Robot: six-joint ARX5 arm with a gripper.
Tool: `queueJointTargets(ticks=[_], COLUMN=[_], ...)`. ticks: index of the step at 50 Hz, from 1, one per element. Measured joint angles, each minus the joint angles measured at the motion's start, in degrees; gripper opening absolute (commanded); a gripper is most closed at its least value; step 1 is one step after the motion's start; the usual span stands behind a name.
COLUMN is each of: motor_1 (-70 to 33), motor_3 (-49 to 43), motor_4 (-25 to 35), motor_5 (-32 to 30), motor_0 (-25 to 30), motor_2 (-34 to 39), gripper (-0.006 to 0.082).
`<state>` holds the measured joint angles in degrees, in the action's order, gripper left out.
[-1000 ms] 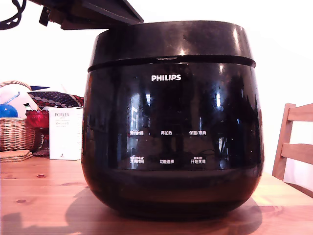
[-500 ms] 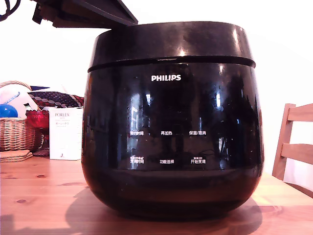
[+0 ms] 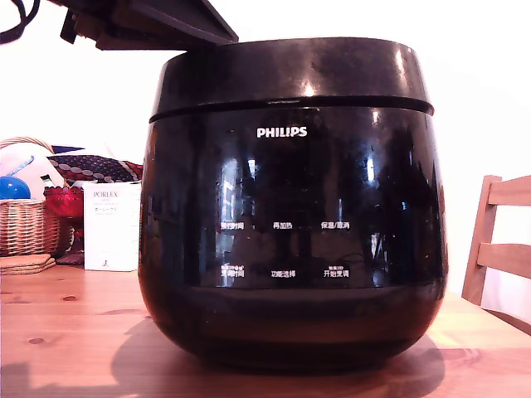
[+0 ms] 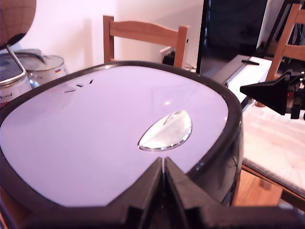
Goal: Close the rice cooker by pressing the lid down with medium force
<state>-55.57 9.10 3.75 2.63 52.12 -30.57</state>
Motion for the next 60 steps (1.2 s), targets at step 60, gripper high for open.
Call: queueJointTargets(ticks=[60], motor_1=[-2.3], motor_3=[5.5], motor_4=[0.2], motor_5=[0.0], motor_0=[0.3], motor_2=[1.3], gripper=[-0.0024])
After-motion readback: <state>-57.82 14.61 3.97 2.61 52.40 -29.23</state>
